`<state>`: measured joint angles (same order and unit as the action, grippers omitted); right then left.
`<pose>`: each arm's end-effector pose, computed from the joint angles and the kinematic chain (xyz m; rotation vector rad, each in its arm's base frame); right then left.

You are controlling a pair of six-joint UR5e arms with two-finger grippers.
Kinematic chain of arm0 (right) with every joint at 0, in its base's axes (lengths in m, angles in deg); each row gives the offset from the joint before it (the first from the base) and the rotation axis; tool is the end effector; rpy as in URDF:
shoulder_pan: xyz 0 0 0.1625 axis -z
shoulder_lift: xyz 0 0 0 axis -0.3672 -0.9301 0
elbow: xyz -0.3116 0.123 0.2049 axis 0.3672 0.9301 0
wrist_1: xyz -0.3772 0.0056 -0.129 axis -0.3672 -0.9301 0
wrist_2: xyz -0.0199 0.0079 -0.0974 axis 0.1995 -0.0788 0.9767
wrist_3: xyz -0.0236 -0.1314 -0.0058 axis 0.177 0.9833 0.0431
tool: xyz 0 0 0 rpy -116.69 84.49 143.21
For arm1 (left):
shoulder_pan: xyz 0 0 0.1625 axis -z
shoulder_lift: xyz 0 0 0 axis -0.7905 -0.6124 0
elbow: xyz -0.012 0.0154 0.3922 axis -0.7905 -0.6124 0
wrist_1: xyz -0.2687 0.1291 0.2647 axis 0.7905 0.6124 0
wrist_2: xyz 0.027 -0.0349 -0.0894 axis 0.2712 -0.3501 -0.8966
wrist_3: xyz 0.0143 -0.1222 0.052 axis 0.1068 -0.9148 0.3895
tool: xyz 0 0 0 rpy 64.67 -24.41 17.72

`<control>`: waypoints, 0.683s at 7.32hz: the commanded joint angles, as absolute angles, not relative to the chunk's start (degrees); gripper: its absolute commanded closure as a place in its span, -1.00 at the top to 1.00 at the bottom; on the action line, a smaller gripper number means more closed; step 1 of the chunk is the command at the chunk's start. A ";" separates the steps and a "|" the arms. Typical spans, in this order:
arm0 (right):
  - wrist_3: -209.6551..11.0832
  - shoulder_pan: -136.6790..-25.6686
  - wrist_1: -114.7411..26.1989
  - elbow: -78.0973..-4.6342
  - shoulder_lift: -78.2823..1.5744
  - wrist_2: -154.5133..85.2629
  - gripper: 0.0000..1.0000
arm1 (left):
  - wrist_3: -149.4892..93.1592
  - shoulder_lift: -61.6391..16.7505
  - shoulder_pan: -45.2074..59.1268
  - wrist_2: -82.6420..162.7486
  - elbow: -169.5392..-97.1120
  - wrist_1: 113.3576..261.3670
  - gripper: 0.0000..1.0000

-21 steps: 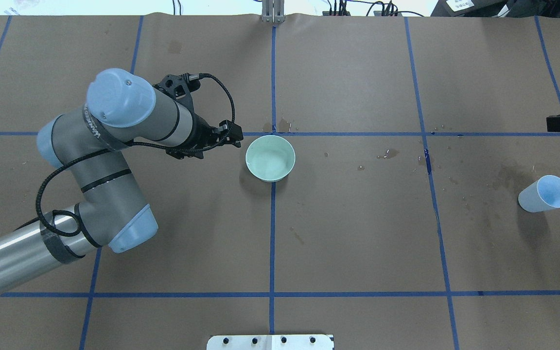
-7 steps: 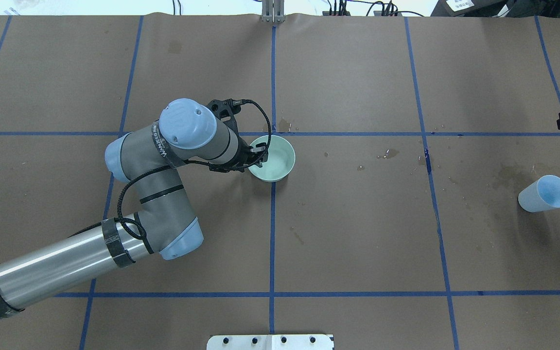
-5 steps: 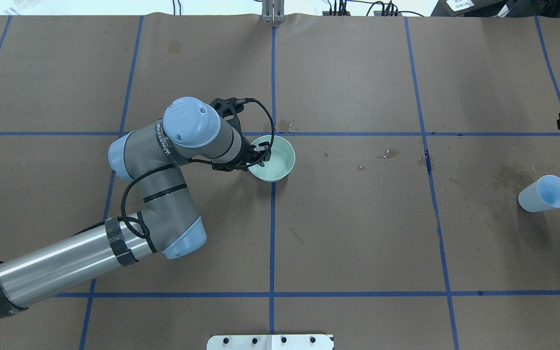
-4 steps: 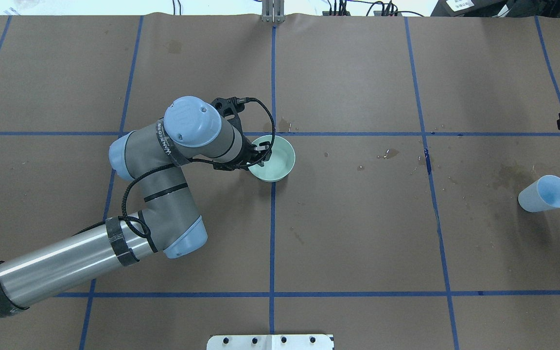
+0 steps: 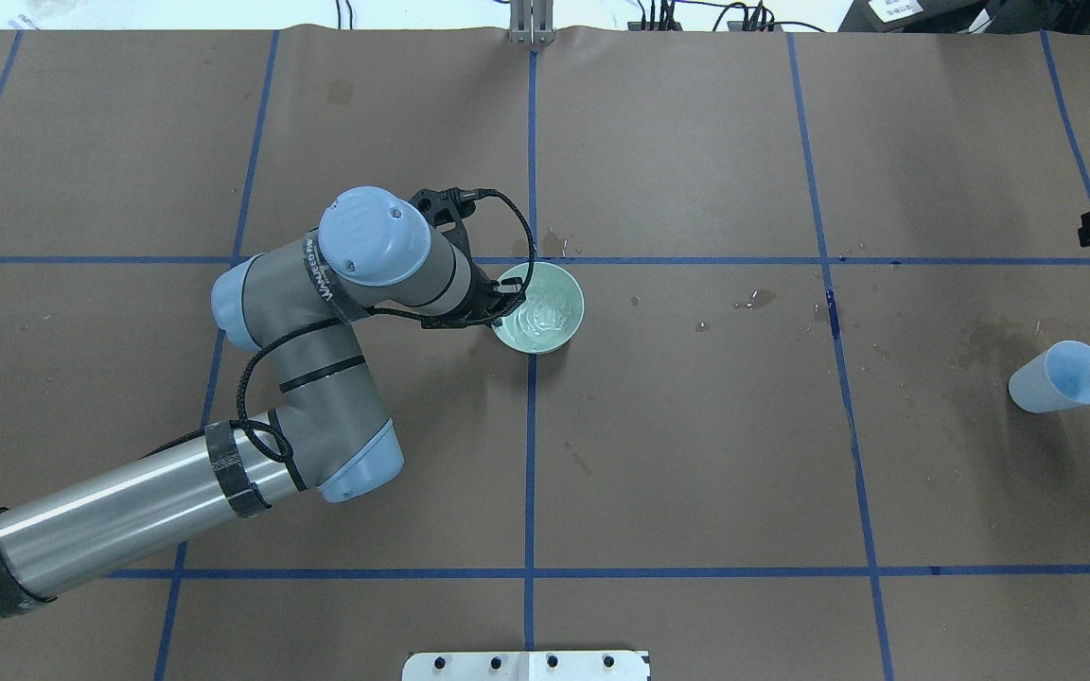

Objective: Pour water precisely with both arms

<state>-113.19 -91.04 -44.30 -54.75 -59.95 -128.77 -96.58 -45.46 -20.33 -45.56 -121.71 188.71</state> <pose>-0.1065 -0.4914 0.5165 0.2348 -0.6260 0.0500 0.5829 -0.4736 0.2312 0.0861 1.0654 -0.2393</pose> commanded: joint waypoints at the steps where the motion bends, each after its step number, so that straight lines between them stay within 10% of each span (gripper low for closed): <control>1: -113.20 -91.06 -44.25 -54.19 -59.51 -128.76 0.98 | -96.58 -45.48 -20.16 -45.55 -121.81 188.42 -1.00; 5: -113.20 -91.06 -44.43 -54.19 -59.51 -128.94 0.98 | -91.00 -45.30 -17.52 -46.08 -130.99 174.53 -1.00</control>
<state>-113.19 -91.05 -44.39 -54.20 -59.52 -128.84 -94.79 -45.40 -18.05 -45.96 -126.03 182.60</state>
